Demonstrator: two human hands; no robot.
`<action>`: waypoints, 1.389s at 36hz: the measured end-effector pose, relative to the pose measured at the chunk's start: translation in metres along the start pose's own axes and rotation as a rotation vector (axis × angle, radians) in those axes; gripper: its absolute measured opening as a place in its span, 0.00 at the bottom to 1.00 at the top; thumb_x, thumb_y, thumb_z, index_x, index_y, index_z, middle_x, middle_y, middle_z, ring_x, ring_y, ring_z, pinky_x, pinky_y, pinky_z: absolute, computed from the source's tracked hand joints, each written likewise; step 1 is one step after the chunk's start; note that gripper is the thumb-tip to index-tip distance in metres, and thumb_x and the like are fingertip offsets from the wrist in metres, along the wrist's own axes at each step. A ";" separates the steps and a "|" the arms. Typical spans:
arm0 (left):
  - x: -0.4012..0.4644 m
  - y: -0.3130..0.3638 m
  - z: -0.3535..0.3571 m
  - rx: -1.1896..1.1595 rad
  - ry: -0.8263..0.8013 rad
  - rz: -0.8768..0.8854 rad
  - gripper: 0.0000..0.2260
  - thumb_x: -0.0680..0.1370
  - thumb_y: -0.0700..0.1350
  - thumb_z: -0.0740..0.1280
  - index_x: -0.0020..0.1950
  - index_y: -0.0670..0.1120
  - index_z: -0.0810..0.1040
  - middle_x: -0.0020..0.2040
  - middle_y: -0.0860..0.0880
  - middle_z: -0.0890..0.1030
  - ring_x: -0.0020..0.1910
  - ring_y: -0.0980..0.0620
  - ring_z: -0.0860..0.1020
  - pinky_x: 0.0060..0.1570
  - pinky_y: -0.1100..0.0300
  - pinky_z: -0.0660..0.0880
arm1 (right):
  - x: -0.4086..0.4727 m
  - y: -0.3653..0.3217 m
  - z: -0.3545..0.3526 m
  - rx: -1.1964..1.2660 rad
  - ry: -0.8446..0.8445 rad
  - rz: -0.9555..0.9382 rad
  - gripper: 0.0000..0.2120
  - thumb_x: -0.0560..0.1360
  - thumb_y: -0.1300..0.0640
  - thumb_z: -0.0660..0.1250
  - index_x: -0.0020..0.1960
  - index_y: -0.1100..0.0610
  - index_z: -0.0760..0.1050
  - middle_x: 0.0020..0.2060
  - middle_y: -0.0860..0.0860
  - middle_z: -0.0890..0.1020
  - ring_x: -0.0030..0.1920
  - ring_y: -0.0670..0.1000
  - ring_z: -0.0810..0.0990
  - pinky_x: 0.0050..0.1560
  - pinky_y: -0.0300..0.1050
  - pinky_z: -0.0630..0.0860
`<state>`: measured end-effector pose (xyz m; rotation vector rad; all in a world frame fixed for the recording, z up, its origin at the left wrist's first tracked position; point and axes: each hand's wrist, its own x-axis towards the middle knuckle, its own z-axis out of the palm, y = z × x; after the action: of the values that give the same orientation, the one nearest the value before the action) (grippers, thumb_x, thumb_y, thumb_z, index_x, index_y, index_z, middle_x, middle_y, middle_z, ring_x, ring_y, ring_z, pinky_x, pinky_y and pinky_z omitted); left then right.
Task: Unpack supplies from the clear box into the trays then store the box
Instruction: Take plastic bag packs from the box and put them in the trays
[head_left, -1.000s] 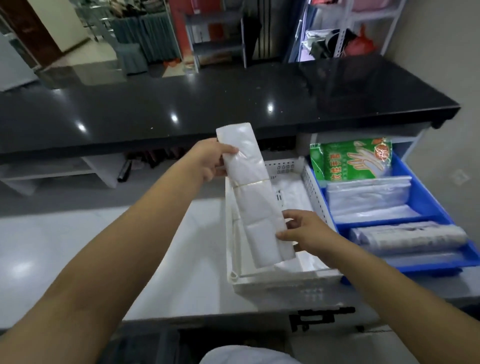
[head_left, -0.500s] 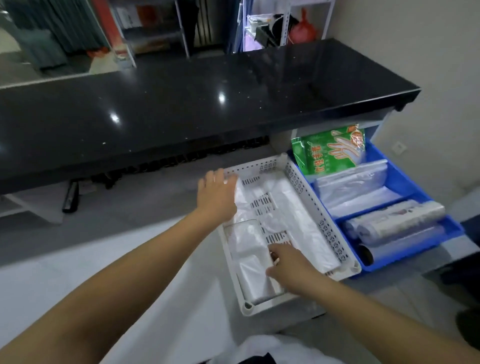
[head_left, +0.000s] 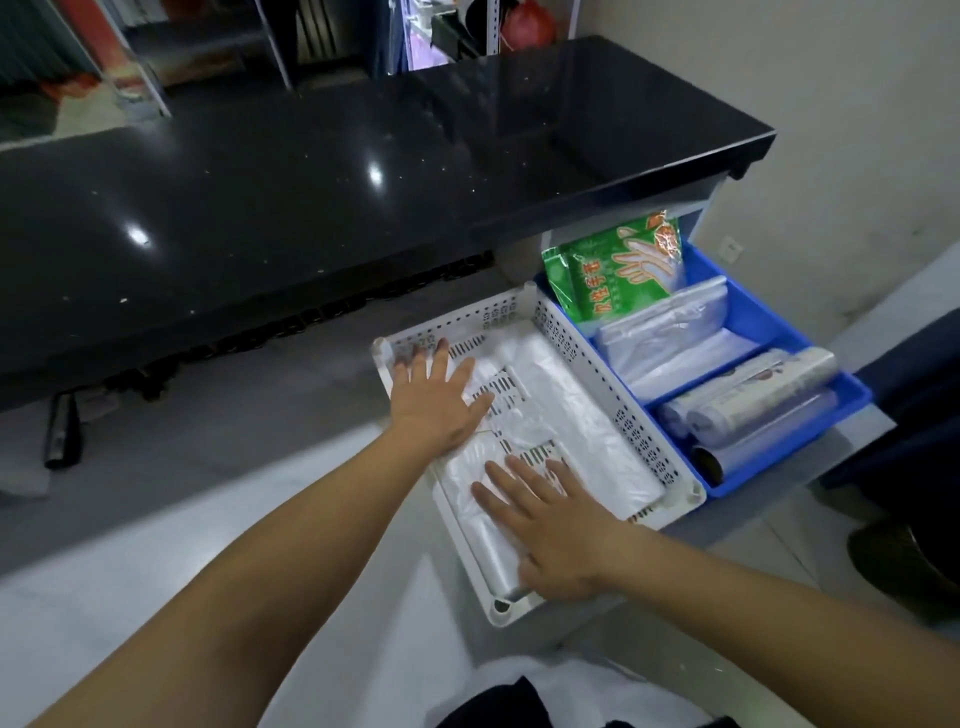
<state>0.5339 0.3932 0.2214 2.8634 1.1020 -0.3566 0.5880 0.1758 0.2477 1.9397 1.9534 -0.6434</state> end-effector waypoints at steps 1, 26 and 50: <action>0.000 0.000 0.001 -0.001 0.007 0.002 0.34 0.77 0.71 0.39 0.81 0.58 0.47 0.82 0.47 0.43 0.80 0.39 0.44 0.75 0.39 0.41 | -0.001 -0.001 0.000 -0.014 -0.009 -0.005 0.41 0.79 0.43 0.53 0.78 0.49 0.27 0.77 0.52 0.28 0.75 0.55 0.24 0.75 0.61 0.29; -0.008 0.003 -0.014 0.003 -0.005 -0.008 0.29 0.81 0.67 0.42 0.81 0.59 0.48 0.82 0.47 0.45 0.80 0.42 0.43 0.75 0.39 0.38 | -0.037 -0.004 0.007 0.309 0.035 -0.096 0.36 0.77 0.28 0.45 0.81 0.42 0.44 0.81 0.44 0.42 0.79 0.46 0.34 0.76 0.58 0.34; -0.436 0.168 0.116 -0.641 0.344 -1.246 0.29 0.80 0.64 0.54 0.80 0.60 0.53 0.82 0.49 0.50 0.80 0.46 0.47 0.76 0.42 0.46 | -0.124 -0.044 0.128 0.159 0.321 -0.566 0.31 0.79 0.33 0.52 0.80 0.40 0.53 0.81 0.48 0.44 0.79 0.54 0.34 0.75 0.63 0.34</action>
<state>0.3100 -0.0329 0.2045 1.4291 2.3711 0.4231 0.5368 0.0043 0.2073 1.6449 2.7722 -0.6673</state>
